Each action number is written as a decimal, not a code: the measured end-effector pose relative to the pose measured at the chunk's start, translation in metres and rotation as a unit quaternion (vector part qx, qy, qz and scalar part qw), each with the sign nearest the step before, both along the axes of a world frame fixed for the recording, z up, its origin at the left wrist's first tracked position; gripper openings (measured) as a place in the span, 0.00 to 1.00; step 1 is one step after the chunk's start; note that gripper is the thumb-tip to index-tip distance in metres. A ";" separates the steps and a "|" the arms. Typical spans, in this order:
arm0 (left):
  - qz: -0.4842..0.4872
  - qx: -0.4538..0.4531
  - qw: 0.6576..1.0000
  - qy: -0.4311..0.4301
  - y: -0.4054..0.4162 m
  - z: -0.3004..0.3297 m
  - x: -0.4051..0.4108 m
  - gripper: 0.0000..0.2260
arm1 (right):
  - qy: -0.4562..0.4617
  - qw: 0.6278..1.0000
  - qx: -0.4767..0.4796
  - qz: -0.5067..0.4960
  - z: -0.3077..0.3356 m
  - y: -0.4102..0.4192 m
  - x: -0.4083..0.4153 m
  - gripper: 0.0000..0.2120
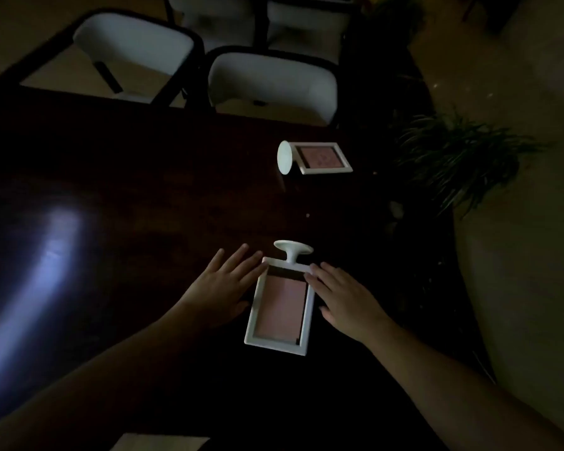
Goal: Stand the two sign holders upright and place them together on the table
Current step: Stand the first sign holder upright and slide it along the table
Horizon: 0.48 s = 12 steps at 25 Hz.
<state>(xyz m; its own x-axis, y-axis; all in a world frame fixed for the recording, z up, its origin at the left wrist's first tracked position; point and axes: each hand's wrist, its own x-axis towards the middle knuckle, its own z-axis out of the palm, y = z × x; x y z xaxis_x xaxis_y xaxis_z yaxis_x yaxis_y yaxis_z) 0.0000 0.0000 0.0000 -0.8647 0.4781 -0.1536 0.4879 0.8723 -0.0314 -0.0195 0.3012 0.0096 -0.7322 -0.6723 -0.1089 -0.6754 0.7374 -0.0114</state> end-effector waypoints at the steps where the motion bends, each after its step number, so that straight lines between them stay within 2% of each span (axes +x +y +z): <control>1: 0.004 -0.007 1.000 -0.009 0.005 -0.005 0.001 0.39 | -0.007 1.000 0.001 0.004 -0.006 -0.001 0.000 0.35; 5: 0.019 -0.018 0.999 -0.027 0.012 -0.023 0.005 0.36 | -0.004 1.000 -0.030 0.002 -0.015 -0.006 -0.002 0.31; 12: 0.029 -0.005 0.998 -0.050 0.010 -0.019 0.008 0.35 | -0.027 0.997 -0.068 -0.014 -0.015 -0.004 -0.003 0.31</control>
